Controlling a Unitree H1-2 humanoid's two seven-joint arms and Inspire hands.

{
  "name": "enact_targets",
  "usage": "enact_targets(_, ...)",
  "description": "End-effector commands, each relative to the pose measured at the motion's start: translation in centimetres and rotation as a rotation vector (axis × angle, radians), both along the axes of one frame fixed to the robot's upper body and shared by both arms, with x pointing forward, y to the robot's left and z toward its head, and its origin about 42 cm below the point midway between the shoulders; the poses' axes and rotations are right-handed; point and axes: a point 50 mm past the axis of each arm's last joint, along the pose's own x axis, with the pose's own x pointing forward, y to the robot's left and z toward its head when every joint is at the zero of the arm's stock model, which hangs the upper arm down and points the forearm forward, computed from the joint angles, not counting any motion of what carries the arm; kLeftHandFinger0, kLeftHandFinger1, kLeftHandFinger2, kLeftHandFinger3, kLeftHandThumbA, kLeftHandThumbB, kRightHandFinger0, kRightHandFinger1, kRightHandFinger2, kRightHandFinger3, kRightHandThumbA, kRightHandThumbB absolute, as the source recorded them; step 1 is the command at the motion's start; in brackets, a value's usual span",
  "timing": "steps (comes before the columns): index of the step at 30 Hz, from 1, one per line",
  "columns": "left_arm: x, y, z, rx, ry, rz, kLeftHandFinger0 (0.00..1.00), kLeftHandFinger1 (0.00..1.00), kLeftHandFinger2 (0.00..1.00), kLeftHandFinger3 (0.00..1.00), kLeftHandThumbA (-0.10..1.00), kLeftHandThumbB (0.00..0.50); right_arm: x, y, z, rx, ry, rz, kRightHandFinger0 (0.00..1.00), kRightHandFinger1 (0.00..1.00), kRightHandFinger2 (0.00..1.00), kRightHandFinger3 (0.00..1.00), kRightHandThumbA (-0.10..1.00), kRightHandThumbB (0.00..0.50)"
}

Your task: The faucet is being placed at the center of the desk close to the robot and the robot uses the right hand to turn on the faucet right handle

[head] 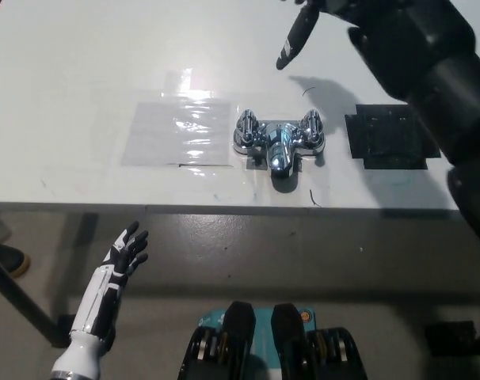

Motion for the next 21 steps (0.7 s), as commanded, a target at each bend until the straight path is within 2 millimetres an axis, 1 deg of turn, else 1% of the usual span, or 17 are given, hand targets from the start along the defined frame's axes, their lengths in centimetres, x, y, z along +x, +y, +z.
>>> enact_targets(1, -0.2, 0.2, 1.2, 0.028, -0.056, -0.012, 1.0, 1.0, 1.0, 1.0, 0.98, 0.208, -0.2, 1.5, 3.8, -0.121, -0.108, 0.01, 1.0, 1.0, 1.0, 1.0, 1.0, 0.268)
enact_targets(3, -0.2, 0.2, 1.2, 0.03, -0.061, -0.01, 1.0, 1.0, 1.0, 1.0, 0.98, 0.194, 0.0, 1.4, 2.8, -0.118, -0.077, 0.011, 1.0, 1.0, 1.0, 1.0, 1.0, 0.262)
enact_targets(4, -0.3, 0.2, 1.2, 0.025, -0.06, -0.01, 1.0, 1.0, 1.0, 1.0, 0.98, 0.202, 0.0, 1.5, 2.4, -0.124, -0.064, 0.003, 1.0, 1.0, 1.0, 1.0, 1.0, 0.269)
enact_targets(5, -0.3, 0.2, 1.2, 0.023, -0.058, -0.01, 1.0, 1.0, 1.0, 1.0, 0.98, 0.204, 0.1, 1.4, 1.9, -0.105, -0.04, -0.003, 1.0, 1.0, 1.0, 1.0, 1.0, 0.249)
enact_targets(6, -0.3, 0.2, 1.2, 0.026, -0.059, -0.011, 1.0, 1.0, 1.0, 1.0, 0.98, 0.197, 0.1, 1.4, 1.6, -0.103, -0.034, -0.01, 1.0, 1.0, 1.0, 1.0, 1.0, 0.263)
enact_targets(7, -0.3, 0.2, 1.1, 0.029, -0.059, -0.012, 1.0, 1.0, 1.0, 1.0, 0.98, 0.202, 0.2, 1.4, 1.0, -0.128, -0.029, -0.022, 1.0, 1.0, 1.0, 1.0, 1.0, 0.282)
enact_targets(8, -0.3, 0.2, 1.1, 0.034, -0.058, -0.013, 1.0, 1.0, 1.0, 1.0, 0.98, 0.204, 0.2, 1.3, 0.6, -0.094, 0.0, -0.051, 1.0, 1.0, 1.0, 1.0, 1.0, 0.288)
enact_targets(9, -0.3, 0.2, 1.1, 0.036, -0.058, -0.012, 1.0, 1.0, 1.0, 1.0, 0.98, 0.211, 0.2, 1.3, 0.4, -0.101, -0.005, -0.055, 1.0, 1.0, 1.0, 1.0, 1.0, 0.295)
enact_targets(11, -0.2, 0.2, 1.1, 0.036, -0.058, -0.012, 1.0, 1.0, 1.0, 1.0, 0.98, 0.211, 0.3, 1.4, -0.2, -0.191, -0.028, -0.029, 1.0, 1.0, 1.0, 1.0, 1.0, 0.295)
enact_targets(13, -0.2, 0.2, 1.1, 0.038, -0.058, -0.01, 1.0, 1.0, 1.0, 1.0, 0.99, 0.218, 0.3, 1.3, -0.7, -0.265, -0.068, -0.028, 1.0, 1.0, 1.0, 1.0, 1.0, 0.311)
enact_targets(14, -0.2, 0.2, 1.1, 0.04, -0.059, -0.009, 1.0, 1.0, 1.0, 1.0, 0.99, 0.222, 0.4, 1.2, -1.1, -0.263, -0.074, -0.037, 1.0, 1.0, 1.0, 1.0, 1.0, 0.325)
enact_targets(15, -0.2, 0.1, 1.2, 0.045, -0.062, -0.009, 1.0, 1.0, 1.0, 1.0, 0.99, 0.213, 0.4, 1.0, -1.5, -0.267, -0.075, -0.04, 1.0, 1.0, 1.0, 1.0, 1.0, 0.338)
enact_targets(17, -0.1, 0.1, 1.3, 0.046, -0.066, -0.011, 1.0, 1.0, 1.0, 1.0, 1.0, 0.213, 0.5, 0.8, -2.1, -0.247, -0.054, -0.04, 1.0, 1.0, 1.0, 1.0, 1.0, 0.348)
enact_targets(19, -0.1, 0.1, 1.3, 0.043, -0.067, -0.01, 1.0, 1.0, 1.0, 1.0, 0.99, 0.21, 0.4, 0.9, -2.6, -0.24, -0.028, -0.037, 1.0, 1.0, 1.0, 1.0, 1.0, 0.347)
enact_targets(21, -0.1, 0.2, 1.3, 0.043, -0.069, -0.008, 1.0, 1.0, 1.0, 1.0, 0.99, 0.199, 0.4, 0.9, -3.0, -0.251, 0.004, -0.015, 1.0, 1.0, 1.0, 1.0, 1.0, 0.311)
